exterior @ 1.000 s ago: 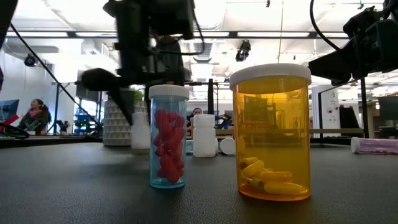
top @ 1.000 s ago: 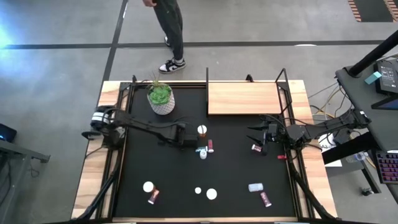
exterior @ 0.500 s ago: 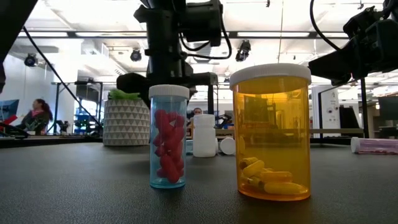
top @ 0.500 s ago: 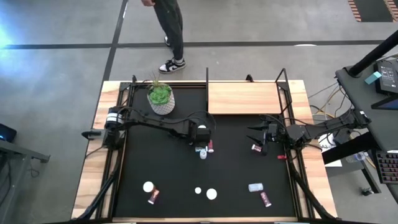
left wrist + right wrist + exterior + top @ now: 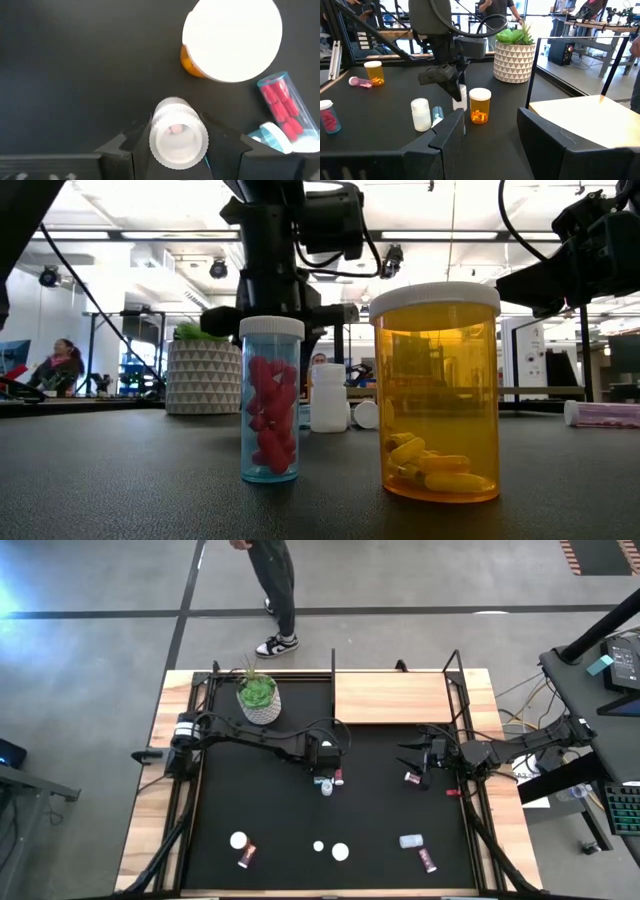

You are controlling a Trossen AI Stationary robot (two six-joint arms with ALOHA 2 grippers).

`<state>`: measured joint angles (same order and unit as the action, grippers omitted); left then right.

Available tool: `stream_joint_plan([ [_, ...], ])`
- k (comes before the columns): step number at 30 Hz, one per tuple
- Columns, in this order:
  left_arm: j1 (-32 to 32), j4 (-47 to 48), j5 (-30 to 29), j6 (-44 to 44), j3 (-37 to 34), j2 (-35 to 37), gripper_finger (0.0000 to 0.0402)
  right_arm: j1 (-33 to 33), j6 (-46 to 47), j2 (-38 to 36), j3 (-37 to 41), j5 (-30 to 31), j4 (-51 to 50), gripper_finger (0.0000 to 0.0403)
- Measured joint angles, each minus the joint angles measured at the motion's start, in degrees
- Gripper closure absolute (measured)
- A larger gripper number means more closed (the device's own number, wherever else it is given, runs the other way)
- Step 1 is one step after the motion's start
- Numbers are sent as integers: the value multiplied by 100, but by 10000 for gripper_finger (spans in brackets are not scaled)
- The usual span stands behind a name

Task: Pick and place medicine bottles onto shelf by color
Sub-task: Move the top left white pill bottle to the center of the table, then put the top pink pill bottle on the shelf

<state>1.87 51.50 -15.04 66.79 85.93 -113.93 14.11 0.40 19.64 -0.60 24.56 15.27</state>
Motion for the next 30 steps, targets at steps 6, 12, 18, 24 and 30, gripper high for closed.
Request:
stream_joint_plan([
  [6, 0, -2, 1, -20, 0, 0, 260, 0, 0, 2, -2, -1, -1, 227],
  [12, 0, 0, 10, -24, -2, 0, 201, 0, 0, 2, 0, -2, 0, 227],
  [18, 16, 55, -3, -283, -4, 175, 144, 0, 0, 0, -2, 0, 0, 227],
  [24, 60, 173, -105, -596, -83, 513, 132, 0, 0, 2, 0, -2, 0, 227],
  [30, 162, 38, -357, -458, -822, 1293, 132, 0, 0, 0, -2, -2, -11, 227],
])
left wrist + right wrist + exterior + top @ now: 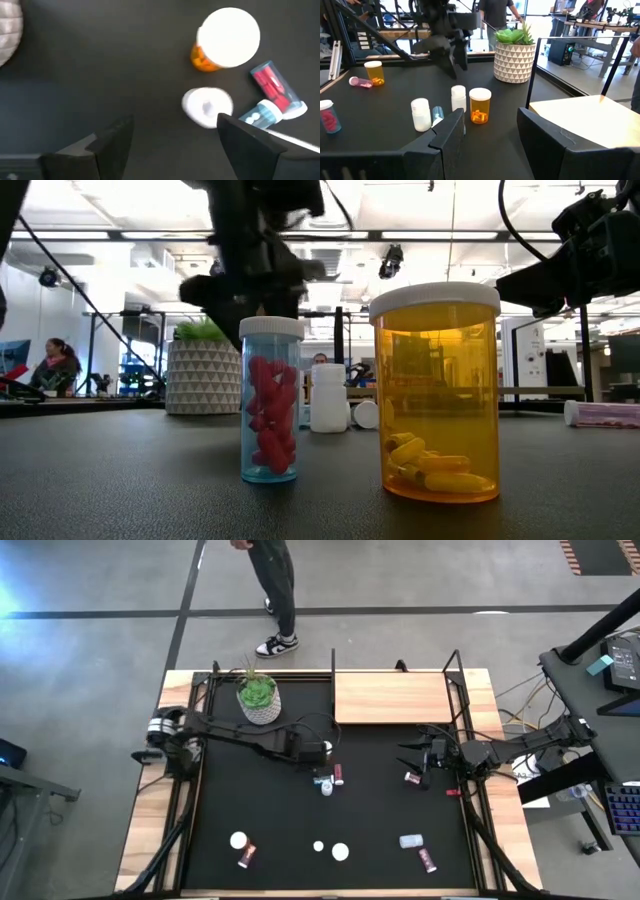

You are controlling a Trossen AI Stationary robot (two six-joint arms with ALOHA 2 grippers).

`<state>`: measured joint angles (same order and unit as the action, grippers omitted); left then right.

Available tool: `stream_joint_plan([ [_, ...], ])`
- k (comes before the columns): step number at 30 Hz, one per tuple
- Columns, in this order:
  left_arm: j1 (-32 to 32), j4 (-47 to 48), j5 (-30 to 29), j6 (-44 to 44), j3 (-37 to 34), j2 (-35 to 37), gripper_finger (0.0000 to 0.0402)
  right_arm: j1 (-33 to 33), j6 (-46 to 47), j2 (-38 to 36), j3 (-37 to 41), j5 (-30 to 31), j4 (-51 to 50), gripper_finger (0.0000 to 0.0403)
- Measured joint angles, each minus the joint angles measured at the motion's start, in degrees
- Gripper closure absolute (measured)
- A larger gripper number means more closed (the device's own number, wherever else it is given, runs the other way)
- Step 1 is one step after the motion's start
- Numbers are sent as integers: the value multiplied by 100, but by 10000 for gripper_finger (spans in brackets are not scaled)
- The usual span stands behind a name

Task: Pick and place medicine bottles onto shelf by color
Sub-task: Put the top pink pill bottle on the shelf

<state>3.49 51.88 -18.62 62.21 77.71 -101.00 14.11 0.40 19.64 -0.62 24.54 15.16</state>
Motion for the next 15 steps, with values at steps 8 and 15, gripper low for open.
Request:
stream_joint_plan([
  [8, 329, -1239, -850, 36, -1972, 1525, 132, 0, 0, 2, 2, 0, 11, 227],
  [15, 498, -3015, -1610, -736, -3745, 2817, 132, 0, 0, 2, 0, 0, 11, 227],
])
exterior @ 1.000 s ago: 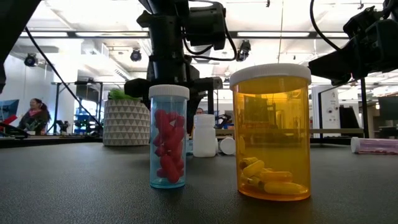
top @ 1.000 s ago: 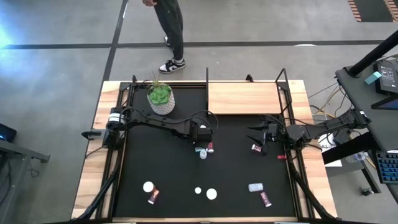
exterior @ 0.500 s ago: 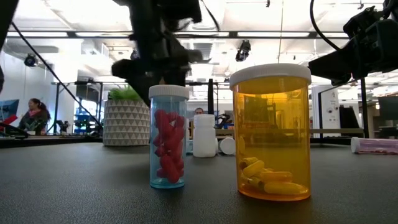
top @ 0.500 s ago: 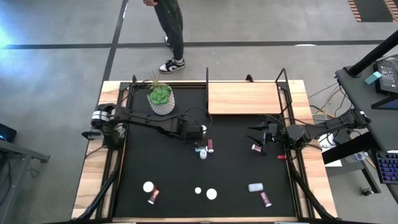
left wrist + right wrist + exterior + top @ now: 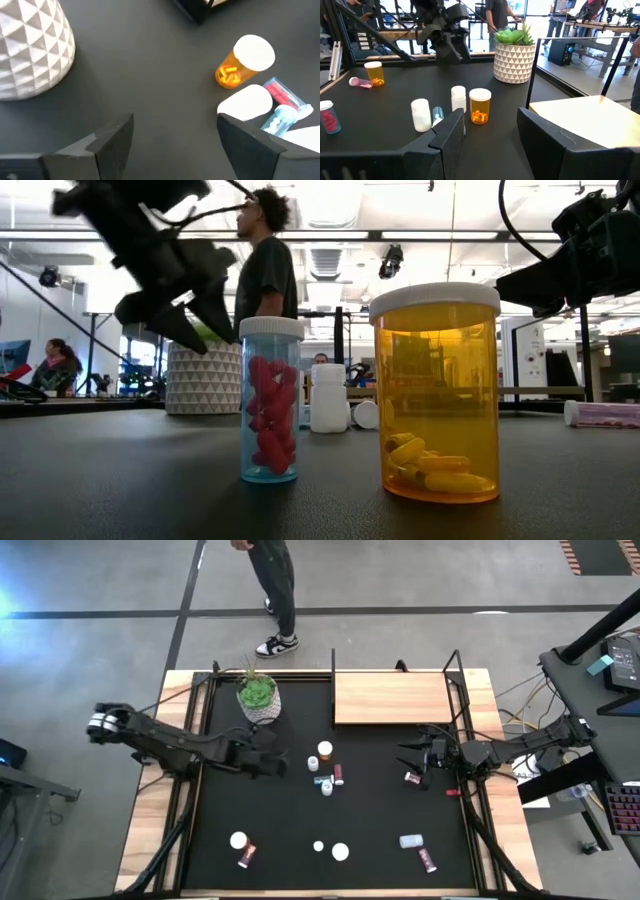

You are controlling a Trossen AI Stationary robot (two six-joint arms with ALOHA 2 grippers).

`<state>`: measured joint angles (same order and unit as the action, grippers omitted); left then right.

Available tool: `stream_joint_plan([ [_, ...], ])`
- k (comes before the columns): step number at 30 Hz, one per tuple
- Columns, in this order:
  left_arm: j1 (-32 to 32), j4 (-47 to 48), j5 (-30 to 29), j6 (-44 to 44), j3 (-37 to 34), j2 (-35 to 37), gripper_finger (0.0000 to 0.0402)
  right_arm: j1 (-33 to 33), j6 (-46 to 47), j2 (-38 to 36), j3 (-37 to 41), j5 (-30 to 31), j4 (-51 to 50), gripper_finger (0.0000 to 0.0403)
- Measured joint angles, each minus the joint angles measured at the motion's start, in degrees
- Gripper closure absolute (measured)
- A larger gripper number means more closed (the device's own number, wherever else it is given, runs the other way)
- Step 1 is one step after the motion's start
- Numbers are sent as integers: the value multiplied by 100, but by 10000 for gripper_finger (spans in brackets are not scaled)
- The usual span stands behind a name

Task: Pick and place medicine bottles onto shelf by color
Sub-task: Put the top pink pill bottle on the shelf

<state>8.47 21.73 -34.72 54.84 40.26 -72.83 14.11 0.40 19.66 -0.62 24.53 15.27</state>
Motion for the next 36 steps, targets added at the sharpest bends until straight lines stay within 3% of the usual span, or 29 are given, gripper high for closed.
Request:
stream_joint_plan([
  [9, -11, -2581, -555, -2508, -1733, 1276, 132, 0, 0, 0, 0, 0, -2, 227],
  [14, -13, -3289, -637, -3280, -2456, 1997, 132, 0, 0, 0, 0, 0, 0, 227],
  [25, -13, -3369, -661, -3633, -3440, 3494, 132, 0, 0, 2, 1, 0, 0, 227],
  [36, -13, -3238, -676, -3782, -3972, 4384, 132, 0, 0, 2, 1, 0, 0, 227],
])
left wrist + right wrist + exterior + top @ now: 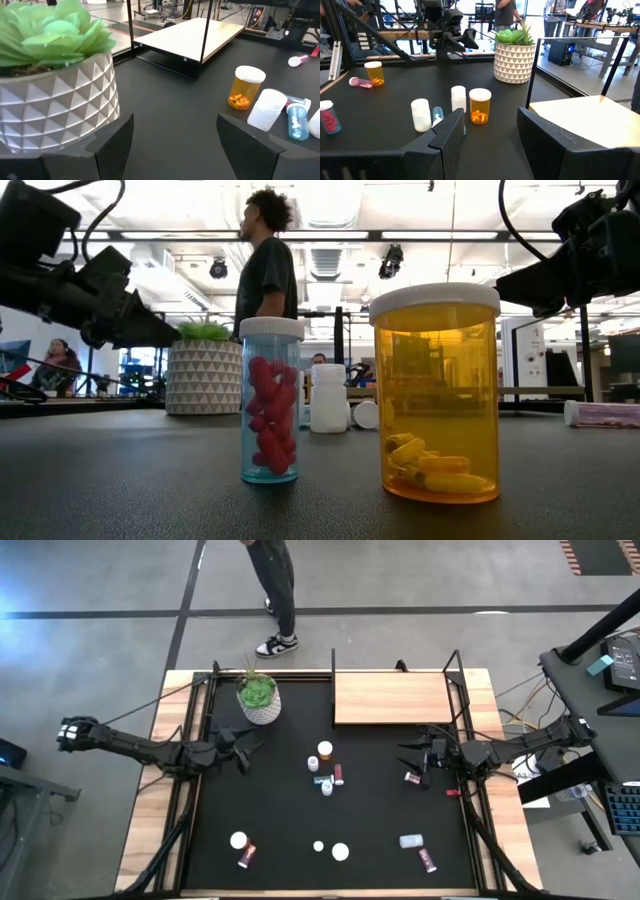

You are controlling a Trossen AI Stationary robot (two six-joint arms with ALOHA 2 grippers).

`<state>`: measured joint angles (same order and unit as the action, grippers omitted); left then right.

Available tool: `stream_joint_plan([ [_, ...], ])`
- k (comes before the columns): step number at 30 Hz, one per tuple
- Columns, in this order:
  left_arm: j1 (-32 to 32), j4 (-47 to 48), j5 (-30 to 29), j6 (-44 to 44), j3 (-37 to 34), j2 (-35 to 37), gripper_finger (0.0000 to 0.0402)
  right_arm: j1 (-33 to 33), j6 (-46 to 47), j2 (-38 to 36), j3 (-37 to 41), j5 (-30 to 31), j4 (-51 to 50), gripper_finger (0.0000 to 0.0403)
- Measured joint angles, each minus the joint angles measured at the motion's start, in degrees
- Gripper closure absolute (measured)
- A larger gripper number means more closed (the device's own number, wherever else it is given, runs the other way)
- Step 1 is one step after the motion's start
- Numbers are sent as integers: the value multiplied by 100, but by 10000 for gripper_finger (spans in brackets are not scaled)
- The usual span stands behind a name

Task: Pick and place medicine bottles onto shelf by color
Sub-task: Put the top pink pill bottle on the shelf

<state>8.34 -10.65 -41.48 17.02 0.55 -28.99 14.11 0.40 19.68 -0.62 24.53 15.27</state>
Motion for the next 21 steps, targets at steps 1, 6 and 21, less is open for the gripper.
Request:
stream_joint_plan([
  [1, 0, 15, -2, 7, -5, 42, 132, 0, 0, 0, -1, 0, 0, 227],
  [6, 0, 331, -2, -117, -8, 192, 132, 0, 1, 0, 0, 0, 0, 227],
  [21, 0, 396, 64, -115, -18, -227, 132, 0, 0, -2, -1, 0, 0, 227],
])
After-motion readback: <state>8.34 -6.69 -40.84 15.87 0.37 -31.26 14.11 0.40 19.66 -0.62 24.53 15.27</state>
